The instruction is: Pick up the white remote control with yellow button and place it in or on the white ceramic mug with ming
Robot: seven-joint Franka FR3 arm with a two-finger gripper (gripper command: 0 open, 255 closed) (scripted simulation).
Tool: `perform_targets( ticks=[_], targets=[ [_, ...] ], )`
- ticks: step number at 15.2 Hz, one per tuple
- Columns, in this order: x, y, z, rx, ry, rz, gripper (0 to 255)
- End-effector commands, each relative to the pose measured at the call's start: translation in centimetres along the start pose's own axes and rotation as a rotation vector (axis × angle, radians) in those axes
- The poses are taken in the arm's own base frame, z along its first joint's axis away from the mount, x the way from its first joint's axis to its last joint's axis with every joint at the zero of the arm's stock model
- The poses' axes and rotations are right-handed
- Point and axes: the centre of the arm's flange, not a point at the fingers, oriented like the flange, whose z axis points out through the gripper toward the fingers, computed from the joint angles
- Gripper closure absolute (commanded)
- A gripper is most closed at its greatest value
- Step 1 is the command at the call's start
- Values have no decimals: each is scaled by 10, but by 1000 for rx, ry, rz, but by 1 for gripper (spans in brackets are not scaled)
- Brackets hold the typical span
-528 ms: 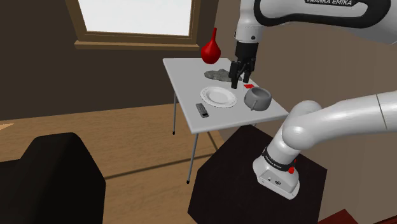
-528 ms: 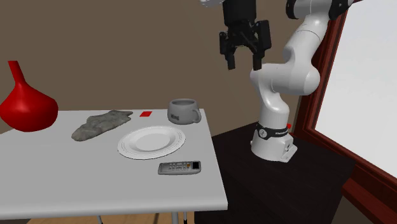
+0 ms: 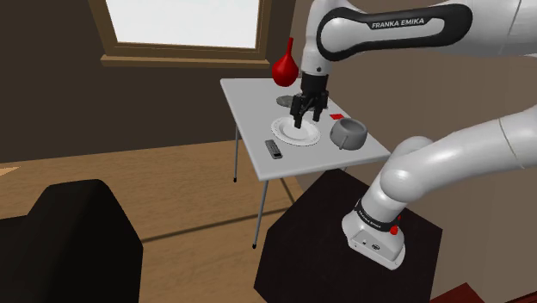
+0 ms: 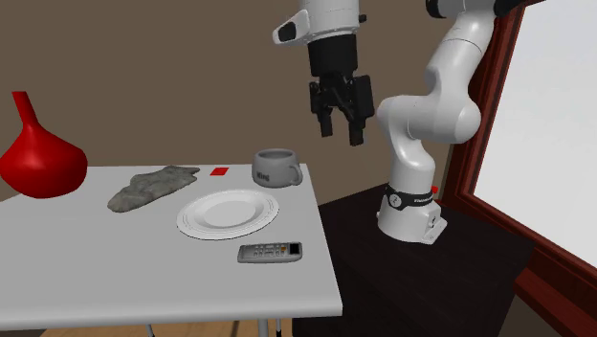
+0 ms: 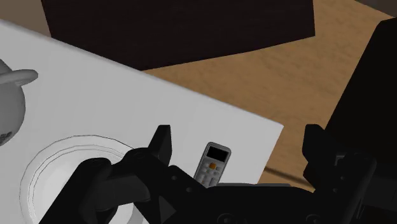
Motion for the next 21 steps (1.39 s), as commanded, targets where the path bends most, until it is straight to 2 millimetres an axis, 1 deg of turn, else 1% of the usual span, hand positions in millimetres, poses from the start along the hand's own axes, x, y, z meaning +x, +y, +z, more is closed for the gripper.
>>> perform_targets(
  ticks=[1,9,16,17,21],
  targets=[
    [15,-1,20,3,14,36,0],
    [87,9,90,13,59,174,0],
    [151,26,147,22,99,295,0],
    [155,27,150,23,101,301,0],
    [157,27,171,23,101,301,0]
  ],
)
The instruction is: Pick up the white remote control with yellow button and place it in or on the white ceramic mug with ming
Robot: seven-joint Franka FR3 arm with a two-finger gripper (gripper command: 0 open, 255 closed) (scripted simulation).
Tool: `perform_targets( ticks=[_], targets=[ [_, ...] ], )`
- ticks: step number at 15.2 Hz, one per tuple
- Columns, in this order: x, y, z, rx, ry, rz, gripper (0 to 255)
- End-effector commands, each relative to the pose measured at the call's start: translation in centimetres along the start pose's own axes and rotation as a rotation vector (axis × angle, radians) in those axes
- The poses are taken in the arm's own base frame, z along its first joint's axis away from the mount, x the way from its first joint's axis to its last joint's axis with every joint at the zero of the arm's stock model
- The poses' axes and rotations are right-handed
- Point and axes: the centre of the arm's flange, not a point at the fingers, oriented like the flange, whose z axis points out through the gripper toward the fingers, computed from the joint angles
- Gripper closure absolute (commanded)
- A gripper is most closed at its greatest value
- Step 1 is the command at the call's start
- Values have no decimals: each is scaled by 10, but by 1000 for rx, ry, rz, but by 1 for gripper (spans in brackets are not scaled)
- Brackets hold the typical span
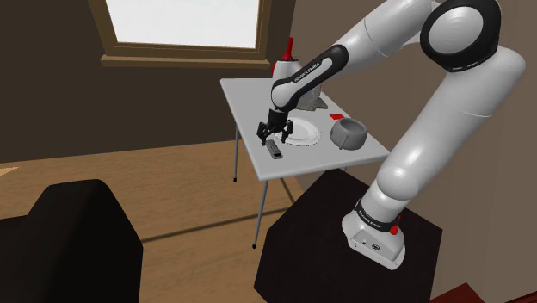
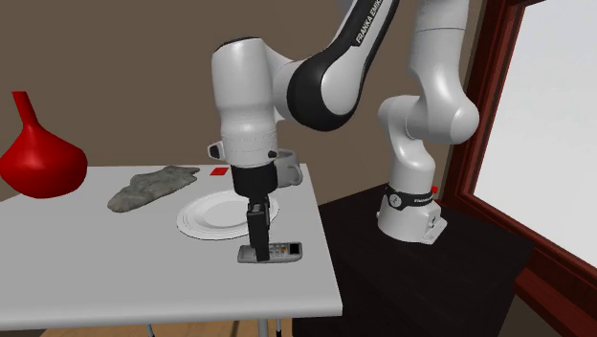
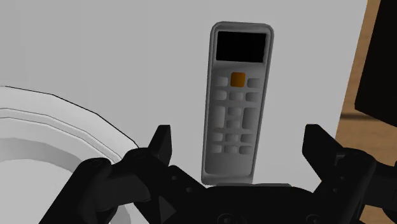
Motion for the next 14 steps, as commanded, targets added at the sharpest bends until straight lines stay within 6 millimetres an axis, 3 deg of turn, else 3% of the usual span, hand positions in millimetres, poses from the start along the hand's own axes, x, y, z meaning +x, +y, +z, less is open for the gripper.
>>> perform_targets(
  ticks=[1,3,11,12,14],
  targets=[
    [-2,1,11,0,1,1,0],
    [-2,1,25,0,1,1,0],
    [-2,1,25,0,1,1,0],
    [-2,1,25,0,1,1,255],
    [-2,1,25,0,1,1,255]
  ],
)
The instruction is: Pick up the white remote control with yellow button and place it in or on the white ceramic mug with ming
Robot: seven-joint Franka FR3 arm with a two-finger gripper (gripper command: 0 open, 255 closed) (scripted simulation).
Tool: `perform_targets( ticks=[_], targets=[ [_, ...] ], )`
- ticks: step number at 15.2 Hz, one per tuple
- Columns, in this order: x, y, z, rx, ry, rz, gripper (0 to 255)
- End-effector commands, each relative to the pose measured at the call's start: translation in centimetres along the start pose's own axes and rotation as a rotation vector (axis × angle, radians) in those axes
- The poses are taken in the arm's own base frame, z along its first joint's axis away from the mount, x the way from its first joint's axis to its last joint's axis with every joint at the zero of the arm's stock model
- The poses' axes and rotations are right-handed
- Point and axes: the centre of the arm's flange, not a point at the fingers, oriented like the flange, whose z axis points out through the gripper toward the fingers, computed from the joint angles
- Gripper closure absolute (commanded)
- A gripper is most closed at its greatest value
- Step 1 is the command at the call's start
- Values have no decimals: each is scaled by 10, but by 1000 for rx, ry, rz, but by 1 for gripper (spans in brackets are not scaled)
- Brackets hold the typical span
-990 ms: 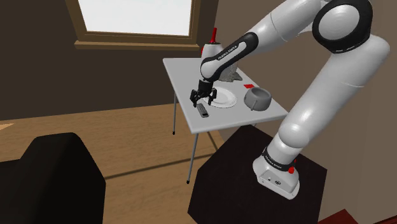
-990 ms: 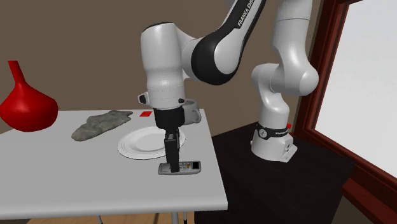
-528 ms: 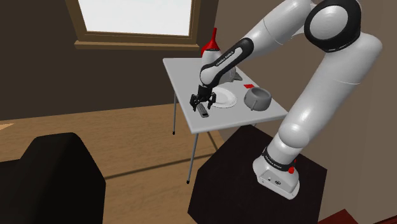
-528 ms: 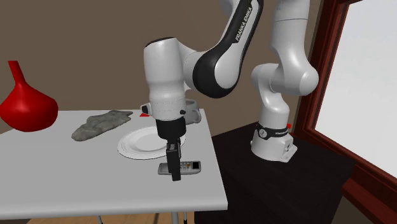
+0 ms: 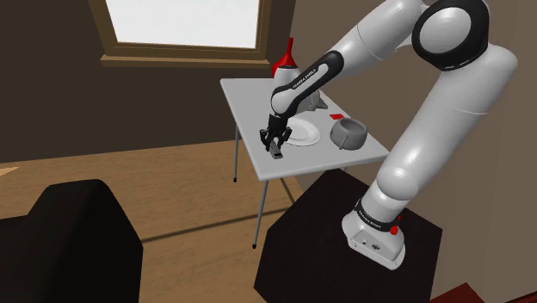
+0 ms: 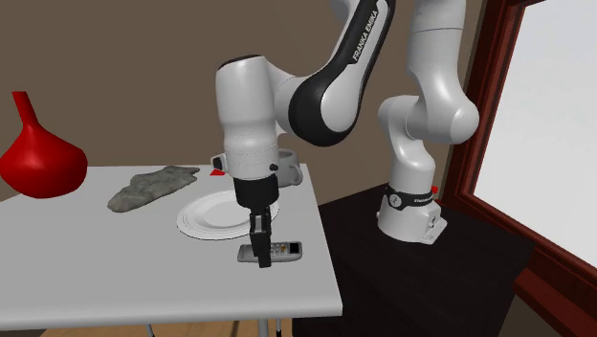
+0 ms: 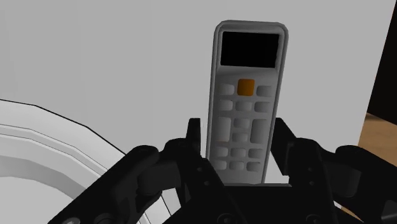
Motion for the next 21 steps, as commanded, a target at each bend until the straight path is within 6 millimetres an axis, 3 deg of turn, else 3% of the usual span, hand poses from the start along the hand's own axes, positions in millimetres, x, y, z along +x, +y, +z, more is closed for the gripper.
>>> perform_targets(
  ticks=[1,7,21],
  targets=[
    [-1,-3,3,0,-3,-7,255],
    [-1,-3,3,0,-2,-7,255],
    [-6,-5,-71,0,-2,-7,255]
  ],
)
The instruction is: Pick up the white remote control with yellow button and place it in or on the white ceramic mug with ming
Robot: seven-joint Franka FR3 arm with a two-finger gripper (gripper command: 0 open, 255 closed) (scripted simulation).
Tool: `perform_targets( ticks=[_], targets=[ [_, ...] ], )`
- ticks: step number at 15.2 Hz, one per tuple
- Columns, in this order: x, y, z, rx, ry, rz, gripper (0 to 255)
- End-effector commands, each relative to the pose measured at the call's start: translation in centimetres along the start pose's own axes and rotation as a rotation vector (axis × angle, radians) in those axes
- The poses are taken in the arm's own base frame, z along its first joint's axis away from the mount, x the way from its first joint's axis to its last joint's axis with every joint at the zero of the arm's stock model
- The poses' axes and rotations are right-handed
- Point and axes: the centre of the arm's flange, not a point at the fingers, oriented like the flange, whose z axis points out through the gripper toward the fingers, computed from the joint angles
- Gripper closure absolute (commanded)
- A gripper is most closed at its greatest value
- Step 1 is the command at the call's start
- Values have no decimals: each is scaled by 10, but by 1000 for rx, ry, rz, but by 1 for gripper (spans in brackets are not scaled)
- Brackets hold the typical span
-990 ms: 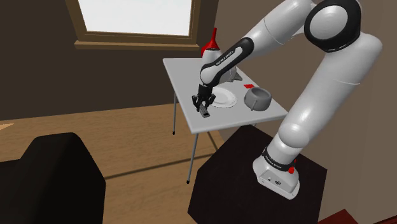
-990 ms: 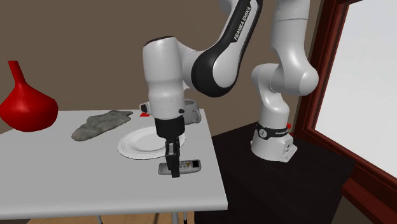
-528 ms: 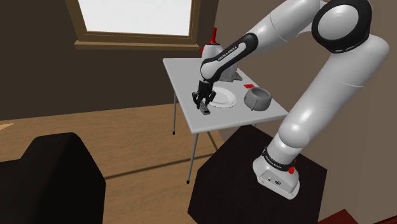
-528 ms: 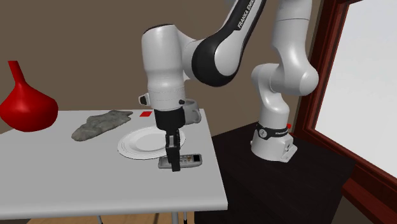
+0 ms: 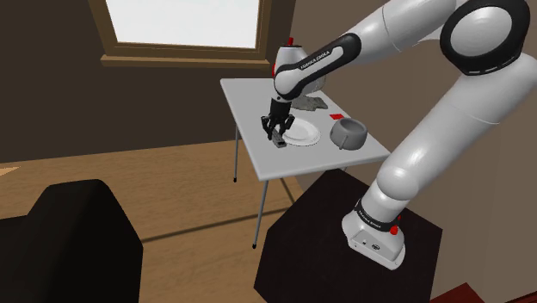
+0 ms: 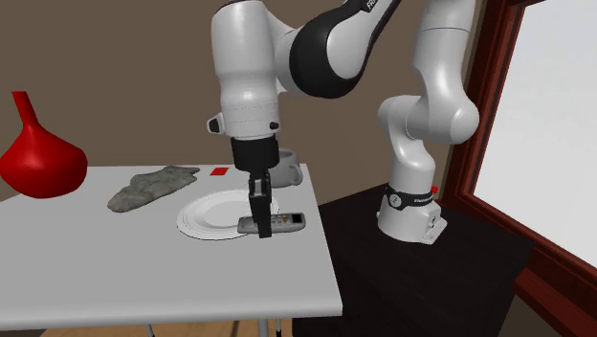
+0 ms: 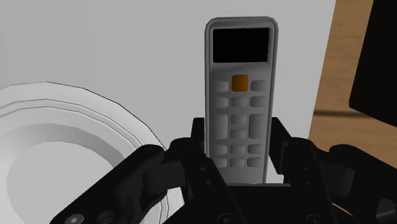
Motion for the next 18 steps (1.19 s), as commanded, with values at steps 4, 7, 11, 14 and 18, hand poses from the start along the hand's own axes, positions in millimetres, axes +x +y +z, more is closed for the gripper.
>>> perform_targets(
  ticks=[4,7,11,14,18],
  targets=[
    [0,-1,-26,0,0,0,255],
    [-1,-1,-42,0,0,0,255],
    [-3,-2,-63,0,0,0,255],
    [-4,-3,-79,0,0,0,255],
    [-5,-3,-100,0,0,0,255]
  ],
)
